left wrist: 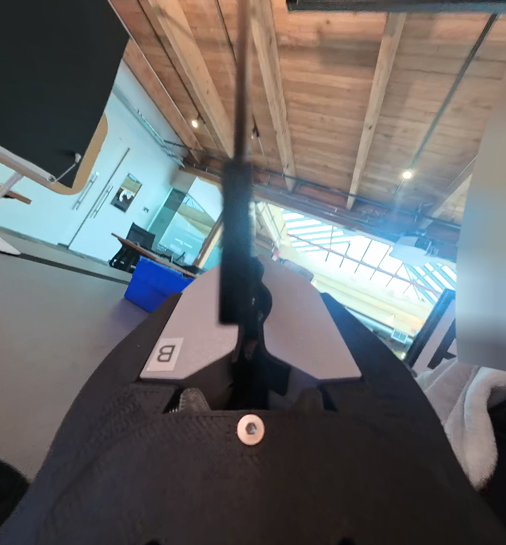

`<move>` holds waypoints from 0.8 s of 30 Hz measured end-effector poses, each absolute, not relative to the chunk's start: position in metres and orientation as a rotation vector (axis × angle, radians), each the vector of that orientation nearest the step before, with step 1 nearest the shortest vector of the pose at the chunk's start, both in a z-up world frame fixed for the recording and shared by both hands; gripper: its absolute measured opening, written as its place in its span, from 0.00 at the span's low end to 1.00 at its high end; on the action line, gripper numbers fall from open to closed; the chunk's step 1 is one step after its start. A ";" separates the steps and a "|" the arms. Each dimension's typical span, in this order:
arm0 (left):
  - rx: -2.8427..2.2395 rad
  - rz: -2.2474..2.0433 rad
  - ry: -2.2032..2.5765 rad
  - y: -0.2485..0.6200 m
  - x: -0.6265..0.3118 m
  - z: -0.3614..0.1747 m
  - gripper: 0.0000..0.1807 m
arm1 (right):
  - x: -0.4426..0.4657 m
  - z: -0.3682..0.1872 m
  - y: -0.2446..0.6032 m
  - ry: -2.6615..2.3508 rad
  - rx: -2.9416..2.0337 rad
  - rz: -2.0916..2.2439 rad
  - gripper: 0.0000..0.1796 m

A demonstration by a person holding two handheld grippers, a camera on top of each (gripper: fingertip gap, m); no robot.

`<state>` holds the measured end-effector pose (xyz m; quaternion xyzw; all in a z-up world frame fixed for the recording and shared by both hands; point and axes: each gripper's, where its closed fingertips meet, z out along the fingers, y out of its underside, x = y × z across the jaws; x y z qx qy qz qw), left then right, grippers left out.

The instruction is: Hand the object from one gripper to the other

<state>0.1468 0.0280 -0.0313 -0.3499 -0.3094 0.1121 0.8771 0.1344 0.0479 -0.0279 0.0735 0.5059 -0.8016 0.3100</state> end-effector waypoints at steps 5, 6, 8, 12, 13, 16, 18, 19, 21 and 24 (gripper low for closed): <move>-0.846 0.207 -0.629 0.012 0.157 -0.029 0.01 | 0.137 -0.026 0.051 1.473 0.086 -2.068 0.02; -0.865 0.183 -0.619 0.012 0.159 -0.028 0.02 | 0.140 -0.030 0.050 1.523 0.059 -2.048 0.01; -0.865 0.192 -0.613 0.011 0.160 -0.026 0.01 | 0.143 -0.032 0.048 1.566 0.023 -2.034 0.01; -0.797 0.238 -0.661 0.025 0.147 -0.028 0.10 | 0.141 -0.024 0.051 1.404 0.095 -2.136 0.01; -0.811 0.227 -0.656 0.036 0.146 -0.030 0.11 | 0.141 -0.022 0.051 1.353 0.110 -2.149 0.01; -0.768 0.265 -0.655 0.037 0.145 -0.029 0.01 | 0.137 -0.026 0.049 1.326 0.171 -2.146 0.01; -0.842 0.254 -0.660 0.034 0.147 -0.033 0.01 | 0.137 -0.030 0.046 1.384 0.171 -2.078 0.01; -0.871 0.242 -0.660 0.031 0.149 -0.034 0.01 | 0.140 -0.032 0.045 1.426 0.139 -2.034 0.06; -1.001 0.192 -0.642 0.033 0.156 -0.040 0.00 | 0.142 -0.033 0.045 1.515 0.094 -1.979 0.21; -1.214 0.081 -0.615 0.045 0.170 -0.057 0.01 | 0.146 -0.036 0.047 1.626 0.008 -1.959 0.25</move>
